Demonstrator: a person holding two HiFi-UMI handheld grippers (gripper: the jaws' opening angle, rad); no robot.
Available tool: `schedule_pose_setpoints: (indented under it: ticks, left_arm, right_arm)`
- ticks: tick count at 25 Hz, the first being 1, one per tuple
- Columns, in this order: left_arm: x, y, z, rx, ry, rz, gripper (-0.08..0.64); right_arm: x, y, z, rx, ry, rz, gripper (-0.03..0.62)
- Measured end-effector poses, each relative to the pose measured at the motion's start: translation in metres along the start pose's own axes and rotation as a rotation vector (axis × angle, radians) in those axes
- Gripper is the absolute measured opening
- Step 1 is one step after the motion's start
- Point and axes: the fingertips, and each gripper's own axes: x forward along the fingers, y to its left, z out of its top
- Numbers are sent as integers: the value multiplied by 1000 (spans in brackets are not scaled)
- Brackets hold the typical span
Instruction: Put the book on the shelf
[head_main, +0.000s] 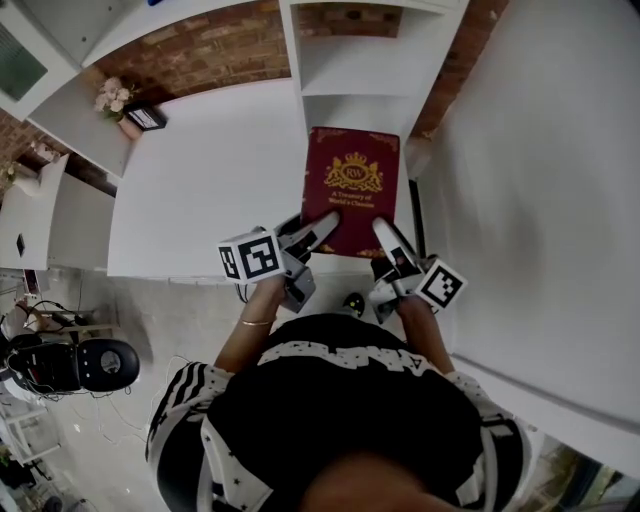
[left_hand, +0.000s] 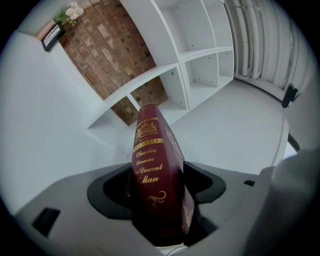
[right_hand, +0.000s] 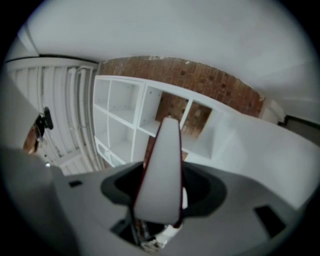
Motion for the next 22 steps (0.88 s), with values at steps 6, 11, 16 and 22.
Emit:
schedule_pose_setpoints:
  ticks: [6,11,16,22]
  left_arm:
    - [26,-2,5,-3,-47,30,333]
    - [38,-3,13,-5,-73,50,333]
    - [37,0,24,-1,-96,63,333]
    - [44,4,46,2,-97,43,333]
  right_arm:
    - [6,-13,28,-1,42,23,258]
    - [14,-18,45,-16,57,50,258]
    - [25,-18,46,9,46,70,256]
    - [43,-15,55,2,17,65,256]
